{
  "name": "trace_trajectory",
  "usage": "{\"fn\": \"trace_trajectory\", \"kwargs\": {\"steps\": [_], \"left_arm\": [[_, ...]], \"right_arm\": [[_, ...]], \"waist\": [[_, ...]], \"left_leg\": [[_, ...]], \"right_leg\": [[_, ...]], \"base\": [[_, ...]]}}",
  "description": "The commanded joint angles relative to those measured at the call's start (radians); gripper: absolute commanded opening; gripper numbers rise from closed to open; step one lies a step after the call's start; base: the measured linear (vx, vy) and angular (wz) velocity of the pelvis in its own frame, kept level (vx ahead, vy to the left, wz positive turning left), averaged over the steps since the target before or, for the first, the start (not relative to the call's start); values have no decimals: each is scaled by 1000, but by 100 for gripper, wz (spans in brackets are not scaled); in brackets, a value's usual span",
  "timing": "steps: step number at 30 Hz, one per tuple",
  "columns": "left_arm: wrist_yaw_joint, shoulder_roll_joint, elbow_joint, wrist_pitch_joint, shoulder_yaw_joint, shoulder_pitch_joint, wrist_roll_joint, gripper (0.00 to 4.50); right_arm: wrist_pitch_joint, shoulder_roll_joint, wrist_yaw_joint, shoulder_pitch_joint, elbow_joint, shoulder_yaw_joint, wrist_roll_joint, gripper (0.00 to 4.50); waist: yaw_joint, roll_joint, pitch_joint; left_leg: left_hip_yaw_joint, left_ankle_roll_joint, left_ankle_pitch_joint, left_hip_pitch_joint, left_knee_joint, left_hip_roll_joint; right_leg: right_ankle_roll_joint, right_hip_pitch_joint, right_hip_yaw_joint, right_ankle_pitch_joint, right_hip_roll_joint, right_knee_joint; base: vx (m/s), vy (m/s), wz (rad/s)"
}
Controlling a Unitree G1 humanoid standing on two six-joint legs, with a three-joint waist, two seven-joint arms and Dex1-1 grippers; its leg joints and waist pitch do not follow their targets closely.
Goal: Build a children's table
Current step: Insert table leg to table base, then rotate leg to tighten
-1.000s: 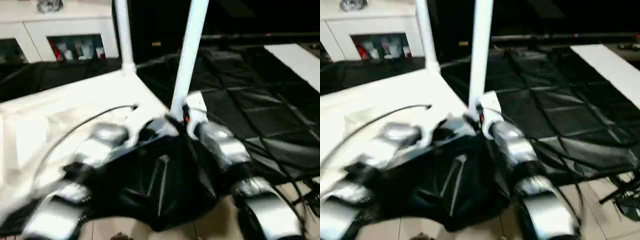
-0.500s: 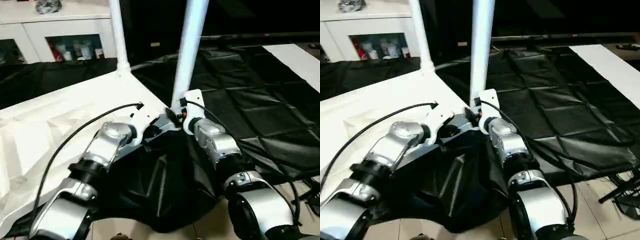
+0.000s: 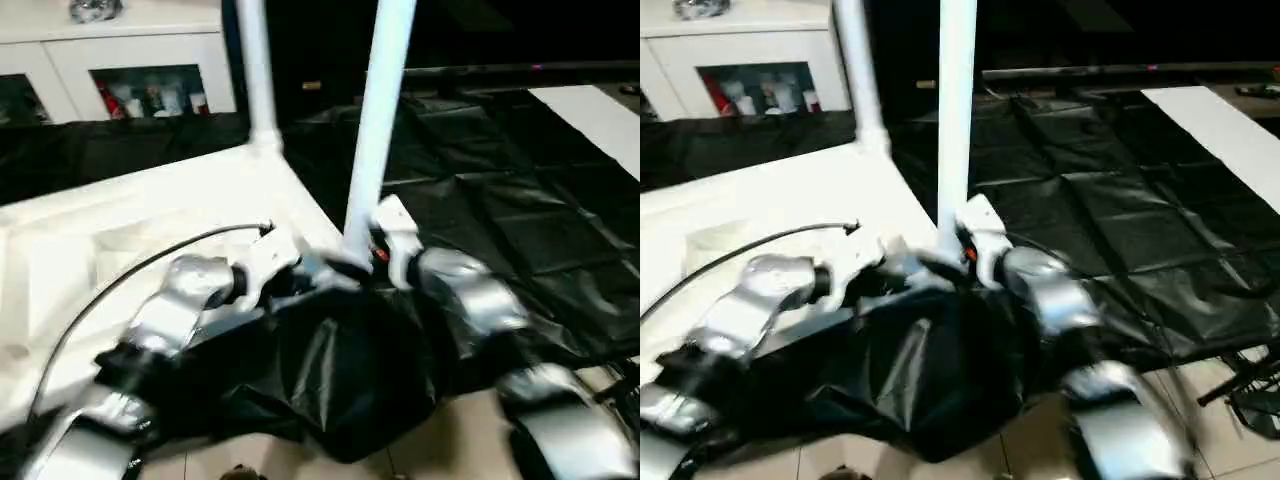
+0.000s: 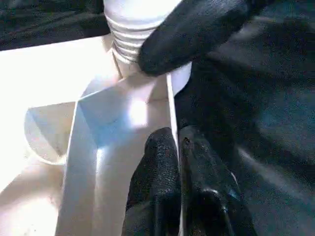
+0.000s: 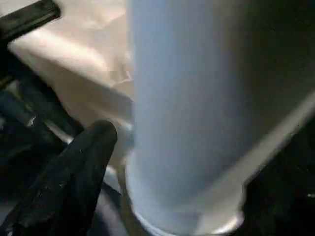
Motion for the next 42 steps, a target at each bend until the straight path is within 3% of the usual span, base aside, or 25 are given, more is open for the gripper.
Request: {"fn": "trace_trajectory", "kwargs": {"steps": [1, 8, 9, 15, 19, 21, 24, 28, 31, 36, 39, 41, 42], "left_arm": [[-93, 21, -67, -50, -29, 8, -29, 0], [-186, 72, -110, -47, -37, 35, -60, 0], [-191, 75, -112, -44, -37, 36, -62, 0], [-208, 92, -118, -44, -39, 43, -61, 0], [-206, 94, -112, -46, -37, 40, -59, 0], [-194, 87, -106, -38, -31, 36, -61, 0], [-128, 53, -79, 0, -5, 13, -61, 0], [-3, -16, -17, 51, 34, -45, -52, 0], [113, -74, 42, 93, 53, -98, -29, 0], [303, -170, 149, 136, 73, -179, 13, 0], [340, -191, 168, 127, 61, -194, 32, 0], [346, -202, 172, 114, 50, -196, 39, 0], [343, -204, 169, 111, 48, -194, 39, 0]], "right_arm": [[6, -50, 129, 22, -91, 37, 25, 405], [29, -102, 227, 55, -154, 70, 40, 405], [30, -102, 228, 56, -154, 71, 40, 380], [45, -103, 244, 69, -176, 86, 37, 329], [58, -100, 245, 77, -186, 91, 40, 321], [62, -90, 236, 82, -184, 86, 47, 287], [67, -53, 177, 88, -164, 56, 60, 277], [76, 34, 16, 69, -82, -9, 71, 270], [81, 107, -126, 42, -4, -51, 70, 270], [60, 230, -372, -35, 147, -114, 58, 270], [45, 266, -441, -71, 204, -134, 54, 270], [23, 285, -462, -90, 232, -133, 44, 270], [20, 291, -455, -94, 237, -135, 46, 326]], "waist": [[2, 1, -66], [6, -2, -64], [6, -2, -64], [4, 0, -66], [3, 0, -66], [4, 0, -66], [1, 4, -67], [1, 3, -65], [-4, 6, -64], [-5, 10, -71], [-8, 9, -75], [-8, 10, -74], [-9, 10, -73]], "left_leg": [[14, 66, -140, 7, -57, 15], [14, 55, -154, 6, -59, 14], [14, 55, -154, 6, -59, 14], [13, 53, -134, 6, -57, 13], [13, 51, -134, 6, -57, 13], [13, 50, -134, 5, -57, 12], [14, 46, -133, 6, -57, 13], [13, 18, -170, 10, -59, 10], [12, 6, -169, 9, -60, 10], [11, -1, -132, 6, -56, 7], [11, 14, -91, 5, -53, 6], [12, 25, -95, 5, -53, 7], [12, 27, -99, 4, -54, 7]], "right_leg": [[-217, 68, 57, -20, -58, -76], [-215, 64, 57, -67, -59, -78], [-215, 64, 57, -67, -59, -78], [-216, 64, 57, -42, -57, -75], [-215, 64, 57, -40, -56, -75], [-216, 65, 57, -42, -57, -76], [-221, 63, 58, -32, -56, -73], [-208, 62, 57, -113, -59, -83], [-199, 61, 58, -116, -57, -84], [-210, 66, 59, -38, -59, -76], [-224, 68, 57, 50, -57, -68], [-229, 70, 57, 61, -58, -69], [-229, 69, 57, 57, -58, -70]], "base": [[0, 0, 0], [0, 0, 0], [0, 0, 0], [0, 0, 0], [0, 0, 0], [0, 0, 0], [0, 0, 0], [0, 0, 0], [0, 0, 0], [0, 0, 0], [0, 0, 0], [0, 0, 0], [0, 0, 0]]}}
